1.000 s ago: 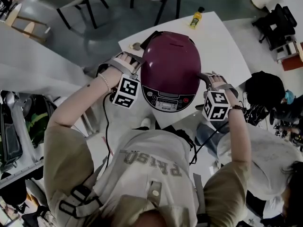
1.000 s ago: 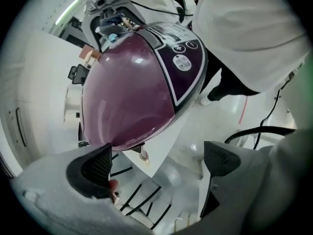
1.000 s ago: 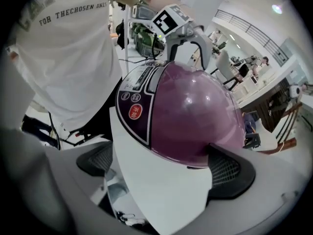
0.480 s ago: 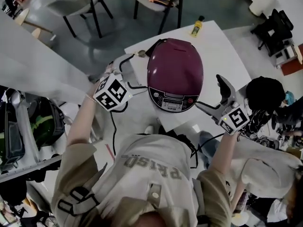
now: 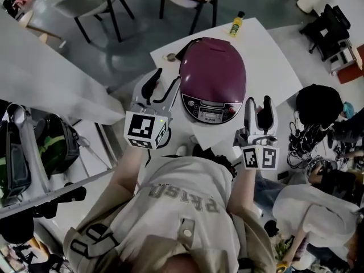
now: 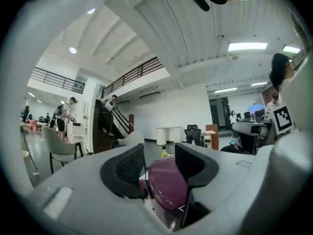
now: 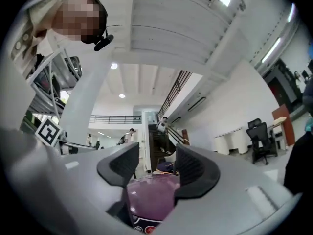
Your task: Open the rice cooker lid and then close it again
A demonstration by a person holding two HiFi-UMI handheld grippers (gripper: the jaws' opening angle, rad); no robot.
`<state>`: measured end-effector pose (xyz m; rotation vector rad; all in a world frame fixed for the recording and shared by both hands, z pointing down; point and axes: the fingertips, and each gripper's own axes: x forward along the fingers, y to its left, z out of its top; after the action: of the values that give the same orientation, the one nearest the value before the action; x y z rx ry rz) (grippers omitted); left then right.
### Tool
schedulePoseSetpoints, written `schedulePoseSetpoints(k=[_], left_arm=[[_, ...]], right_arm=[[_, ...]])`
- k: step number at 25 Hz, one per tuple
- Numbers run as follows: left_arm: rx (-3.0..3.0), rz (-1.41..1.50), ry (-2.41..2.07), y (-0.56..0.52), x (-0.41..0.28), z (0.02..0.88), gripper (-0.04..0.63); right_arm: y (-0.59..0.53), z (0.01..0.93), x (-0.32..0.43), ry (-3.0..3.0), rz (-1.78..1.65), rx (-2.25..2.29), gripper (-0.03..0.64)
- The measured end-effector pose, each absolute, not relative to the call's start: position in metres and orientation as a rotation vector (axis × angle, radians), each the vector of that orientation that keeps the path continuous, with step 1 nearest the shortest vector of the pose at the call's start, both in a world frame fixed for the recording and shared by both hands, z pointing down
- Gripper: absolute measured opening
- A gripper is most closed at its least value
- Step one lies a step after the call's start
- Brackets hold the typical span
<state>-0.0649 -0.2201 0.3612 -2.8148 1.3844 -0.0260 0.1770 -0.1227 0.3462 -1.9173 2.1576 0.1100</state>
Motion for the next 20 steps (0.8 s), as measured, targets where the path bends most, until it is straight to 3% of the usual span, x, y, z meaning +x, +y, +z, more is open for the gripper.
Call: schedulePoseSetpoints(k=[6, 8, 20], left_arm=[[-2.669, 0.117, 1.575, -0.202, -0.085, 0.346, 0.027], [-2.645, 0.142, 1.592, -0.197, -0.089, 0.345, 0.011], [-2.618, 0.105, 1.549, -0.186, -0.093, 0.352, 0.011]], right_arm=[[-0.108, 0.346, 0.165, 2.072, 0.164, -2.089, 0.056], [-0.105, 0.347, 0.163, 2.065, 0.193, -2.13, 0.001], [-0.096, 0.347, 0.148, 2.072, 0.28, -2.19, 0.0]])
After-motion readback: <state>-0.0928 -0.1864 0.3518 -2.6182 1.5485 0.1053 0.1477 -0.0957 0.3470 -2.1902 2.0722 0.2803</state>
